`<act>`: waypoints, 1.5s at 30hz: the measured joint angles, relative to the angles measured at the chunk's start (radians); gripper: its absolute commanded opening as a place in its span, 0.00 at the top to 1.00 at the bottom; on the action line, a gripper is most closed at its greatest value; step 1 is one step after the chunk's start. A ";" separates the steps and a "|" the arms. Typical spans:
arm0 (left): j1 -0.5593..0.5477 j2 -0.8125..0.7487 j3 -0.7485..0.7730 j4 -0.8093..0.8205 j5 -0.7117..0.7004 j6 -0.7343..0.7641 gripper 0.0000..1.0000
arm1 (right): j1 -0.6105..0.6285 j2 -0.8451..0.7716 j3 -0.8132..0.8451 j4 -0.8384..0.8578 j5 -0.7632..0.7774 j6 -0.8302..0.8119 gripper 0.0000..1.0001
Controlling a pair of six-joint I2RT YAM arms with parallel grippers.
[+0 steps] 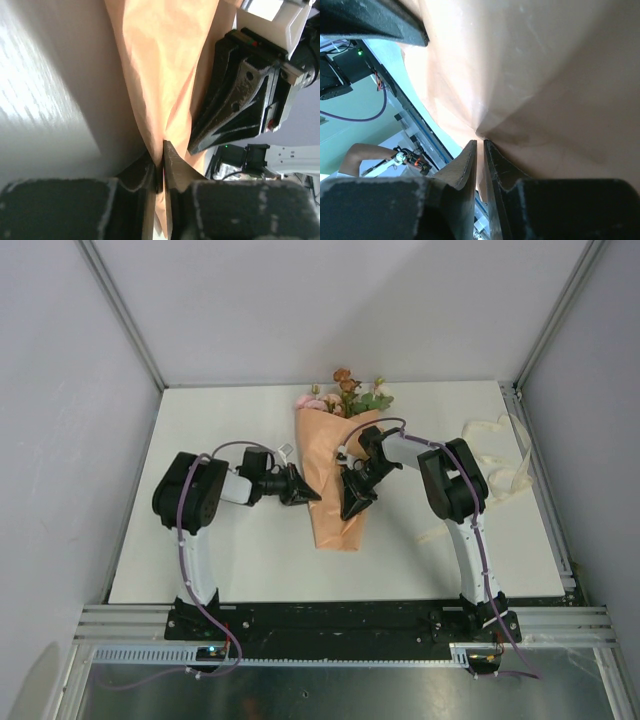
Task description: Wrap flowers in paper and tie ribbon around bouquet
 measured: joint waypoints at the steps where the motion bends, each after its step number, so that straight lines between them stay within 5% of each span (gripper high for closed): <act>1: 0.000 -0.002 -0.009 0.009 0.001 -0.005 0.64 | -0.001 0.000 0.000 -0.002 0.000 0.000 0.84; 5: 0.004 -0.045 -0.072 0.031 0.049 -0.028 0.59 | -0.001 0.000 -0.001 -0.002 0.000 0.000 0.83; 9: -0.004 -0.067 -0.135 0.033 0.075 -0.026 0.94 | -0.003 0.000 -0.001 -0.001 0.000 0.000 0.84; 13: -0.012 -0.056 -0.156 0.027 0.084 -0.028 0.99 | -0.003 0.000 -0.005 -0.004 -0.001 0.000 0.84; 17: -0.014 -0.058 -0.159 0.034 0.089 -0.022 0.65 | -0.003 0.000 -0.005 -0.004 -0.002 0.000 0.84; 22: -0.034 -0.095 -0.213 0.046 0.143 -0.027 0.58 | -0.004 0.000 -0.005 -0.004 -0.002 0.000 0.84; 23: -0.042 -0.098 -0.225 0.048 0.154 -0.027 0.60 | -0.004 0.000 -0.005 -0.004 -0.002 0.000 0.84; 27: -0.075 -0.095 -0.261 0.044 0.179 -0.018 0.94 | -0.004 0.000 -0.005 -0.004 -0.002 0.000 0.84; 31: -0.079 -0.090 -0.268 0.057 0.177 0.010 0.98 | -0.004 0.000 -0.005 -0.004 -0.002 0.000 0.84; 34: -0.079 -0.092 -0.269 0.055 0.174 0.021 0.61 | -0.004 0.000 -0.005 -0.004 -0.002 0.000 0.83; 40: -0.024 -0.264 -0.260 -0.235 0.112 0.155 0.46 | -0.004 0.000 -0.005 -0.006 -0.024 -0.006 0.66; 45: 0.057 -0.513 -0.164 -0.556 -0.083 0.416 0.09 | -0.005 -0.029 -0.024 -0.005 -0.044 -0.035 0.49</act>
